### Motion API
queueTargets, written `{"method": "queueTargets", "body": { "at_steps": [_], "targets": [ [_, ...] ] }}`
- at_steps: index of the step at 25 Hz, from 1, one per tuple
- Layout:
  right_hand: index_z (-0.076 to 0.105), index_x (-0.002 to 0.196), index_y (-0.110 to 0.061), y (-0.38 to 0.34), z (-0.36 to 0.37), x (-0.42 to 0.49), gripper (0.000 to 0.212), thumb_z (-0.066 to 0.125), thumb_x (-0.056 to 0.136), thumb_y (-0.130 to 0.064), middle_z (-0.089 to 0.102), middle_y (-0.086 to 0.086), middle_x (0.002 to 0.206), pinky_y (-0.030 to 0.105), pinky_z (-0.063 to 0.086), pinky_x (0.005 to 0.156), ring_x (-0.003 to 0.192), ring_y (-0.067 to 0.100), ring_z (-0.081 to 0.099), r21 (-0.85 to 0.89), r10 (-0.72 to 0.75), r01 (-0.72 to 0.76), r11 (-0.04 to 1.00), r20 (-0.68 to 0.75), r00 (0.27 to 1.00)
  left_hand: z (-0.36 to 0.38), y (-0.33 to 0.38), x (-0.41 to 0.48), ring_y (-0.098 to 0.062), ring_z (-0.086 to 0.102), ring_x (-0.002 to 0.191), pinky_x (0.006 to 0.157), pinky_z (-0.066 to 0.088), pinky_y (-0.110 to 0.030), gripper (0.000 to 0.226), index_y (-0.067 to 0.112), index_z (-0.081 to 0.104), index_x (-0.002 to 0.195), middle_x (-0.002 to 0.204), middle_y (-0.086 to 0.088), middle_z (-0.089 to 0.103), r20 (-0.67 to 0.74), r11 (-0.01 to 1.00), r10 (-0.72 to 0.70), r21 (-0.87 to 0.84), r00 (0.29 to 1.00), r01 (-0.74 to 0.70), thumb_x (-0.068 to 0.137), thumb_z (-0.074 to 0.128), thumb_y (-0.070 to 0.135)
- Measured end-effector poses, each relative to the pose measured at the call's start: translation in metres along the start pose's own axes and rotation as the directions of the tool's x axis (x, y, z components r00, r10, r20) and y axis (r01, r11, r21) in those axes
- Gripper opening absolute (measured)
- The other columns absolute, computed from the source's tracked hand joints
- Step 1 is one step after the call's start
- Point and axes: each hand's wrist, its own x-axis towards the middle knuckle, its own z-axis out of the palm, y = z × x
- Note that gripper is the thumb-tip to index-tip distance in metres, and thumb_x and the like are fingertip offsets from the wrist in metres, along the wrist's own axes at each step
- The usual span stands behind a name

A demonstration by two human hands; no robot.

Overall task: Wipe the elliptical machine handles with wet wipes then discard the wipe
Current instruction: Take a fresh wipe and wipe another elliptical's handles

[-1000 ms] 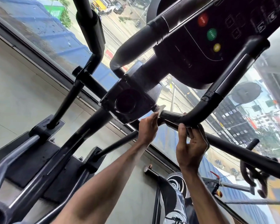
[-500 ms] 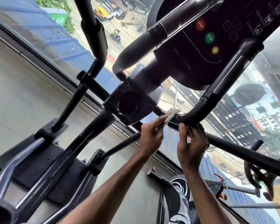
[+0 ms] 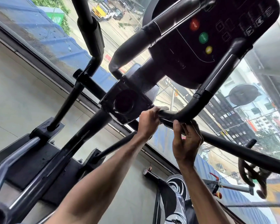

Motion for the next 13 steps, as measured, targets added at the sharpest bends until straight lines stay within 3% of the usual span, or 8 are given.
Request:
{"method": "queueTargets", "body": {
  "at_steps": [3, 7, 9, 11, 13],
  "targets": [
    [0.076, 0.102, -0.006, -0.006, 0.000, 0.000, 0.030, 0.058, 0.099, -0.031, 0.067, -0.007, 0.098, 0.054, 0.054, 0.083, 0.093, 0.029, 0.069, -0.007, -0.004, 0.004, 1.000, 0.004, 1.000, -0.013, 0.026, -0.039, -0.018, 0.075, 0.071, 0.061, 0.060, -0.032, 0.030, 0.012, 0.077, 0.116, 0.091, -0.007, 0.081, -0.142, 0.986, 0.106, -0.112, 0.984, -0.123, 0.091, 0.062, 0.003],
    [0.073, 0.100, 0.000, -0.005, -0.013, 0.003, 0.036, 0.043, 0.100, -0.019, 0.071, 0.006, 0.102, 0.036, 0.047, 0.084, 0.096, 0.034, 0.066, -0.081, -0.092, 0.097, 0.992, 0.064, 0.994, -0.028, 0.074, -0.075, -0.014, 0.074, 0.110, 0.090, 0.061, -0.029, 0.040, 0.002, 0.072, 0.125, 0.124, -0.008, 0.074, -0.255, 0.922, 0.267, -0.213, 0.929, -0.324, 0.089, 0.060, -0.012],
    [0.072, 0.103, 0.001, -0.003, -0.017, 0.007, 0.036, 0.040, 0.102, -0.015, 0.071, 0.014, 0.106, 0.037, 0.047, 0.085, 0.099, 0.037, 0.066, -0.080, -0.091, 0.100, 0.992, 0.101, 0.991, -0.026, 0.075, -0.076, -0.015, 0.070, 0.119, 0.097, 0.058, -0.029, 0.040, 0.000, 0.070, 0.126, 0.130, -0.008, 0.070, -0.272, 0.909, 0.310, -0.196, 0.911, -0.368, 0.090, 0.057, -0.011],
    [0.071, 0.103, 0.004, -0.006, -0.017, 0.009, 0.043, 0.036, 0.104, -0.022, 0.071, 0.020, 0.105, 0.051, 0.051, 0.086, 0.099, 0.042, 0.066, -0.045, -0.056, 0.061, 0.997, 0.104, 0.993, -0.022, 0.068, -0.073, -0.012, 0.075, 0.099, 0.084, 0.060, -0.025, 0.035, 0.002, 0.073, 0.122, 0.114, -0.009, 0.078, -0.325, 0.950, 0.226, -0.133, 0.918, -0.281, 0.090, 0.060, -0.007],
    [0.071, 0.101, 0.002, -0.008, -0.019, 0.007, 0.045, 0.036, 0.104, -0.025, 0.071, 0.019, 0.103, 0.056, 0.050, 0.086, 0.098, 0.042, 0.065, -0.032, -0.054, 0.058, 0.998, 0.110, 0.992, -0.022, 0.071, -0.076, -0.009, 0.073, 0.078, 0.073, 0.056, -0.015, 0.034, 0.005, 0.076, 0.118, 0.096, -0.008, 0.081, -0.368, 0.970, 0.146, -0.128, 0.918, -0.205, 0.089, 0.064, -0.006]
  ]
}}
